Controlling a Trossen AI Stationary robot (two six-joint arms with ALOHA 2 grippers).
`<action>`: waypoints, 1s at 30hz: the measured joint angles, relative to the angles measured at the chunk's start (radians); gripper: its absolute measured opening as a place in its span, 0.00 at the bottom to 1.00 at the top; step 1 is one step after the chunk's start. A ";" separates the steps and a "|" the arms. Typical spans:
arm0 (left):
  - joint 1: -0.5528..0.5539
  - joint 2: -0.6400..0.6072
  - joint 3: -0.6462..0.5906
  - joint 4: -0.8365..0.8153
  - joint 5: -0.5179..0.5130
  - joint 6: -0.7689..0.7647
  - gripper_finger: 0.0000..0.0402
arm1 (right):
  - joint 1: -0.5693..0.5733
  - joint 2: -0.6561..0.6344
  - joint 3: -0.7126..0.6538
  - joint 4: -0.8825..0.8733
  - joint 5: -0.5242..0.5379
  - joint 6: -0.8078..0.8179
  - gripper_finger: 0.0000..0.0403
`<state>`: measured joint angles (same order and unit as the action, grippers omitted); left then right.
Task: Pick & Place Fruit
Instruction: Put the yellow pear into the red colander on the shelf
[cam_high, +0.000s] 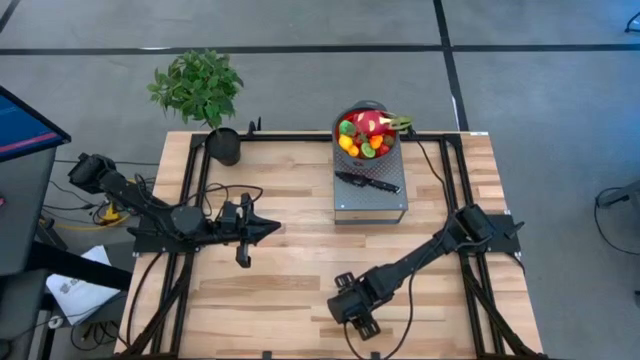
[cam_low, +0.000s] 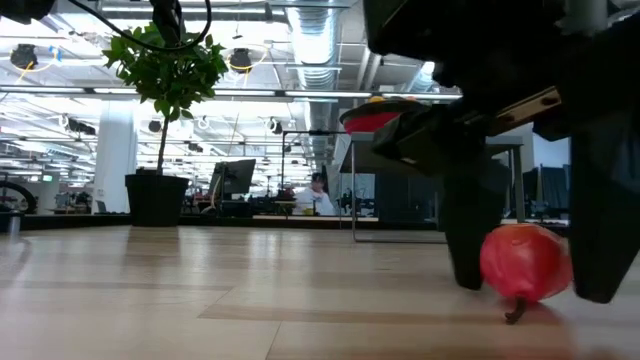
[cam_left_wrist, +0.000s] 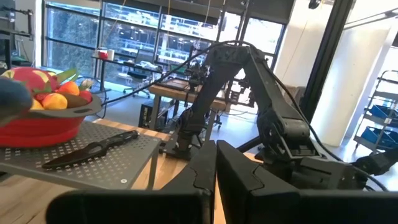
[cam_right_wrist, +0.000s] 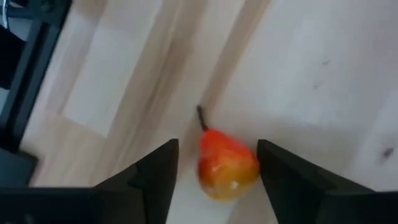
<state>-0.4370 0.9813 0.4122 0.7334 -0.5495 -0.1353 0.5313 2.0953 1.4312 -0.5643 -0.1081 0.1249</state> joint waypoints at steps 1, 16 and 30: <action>0.000 0.000 0.000 -0.001 0.000 0.000 0.01 | 0.001 0.000 0.000 0.004 0.000 0.000 0.52; 0.000 0.000 0.000 0.000 0.000 0.000 0.01 | -0.008 -0.002 0.058 -0.069 -0.001 -0.001 0.22; 0.000 0.000 0.000 0.000 0.000 0.000 0.01 | -0.090 -0.002 0.283 -0.350 0.002 -0.100 0.22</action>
<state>-0.4372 0.9813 0.4122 0.7334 -0.5495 -0.1356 0.4417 2.0930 1.7143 -0.9142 -0.1066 0.0253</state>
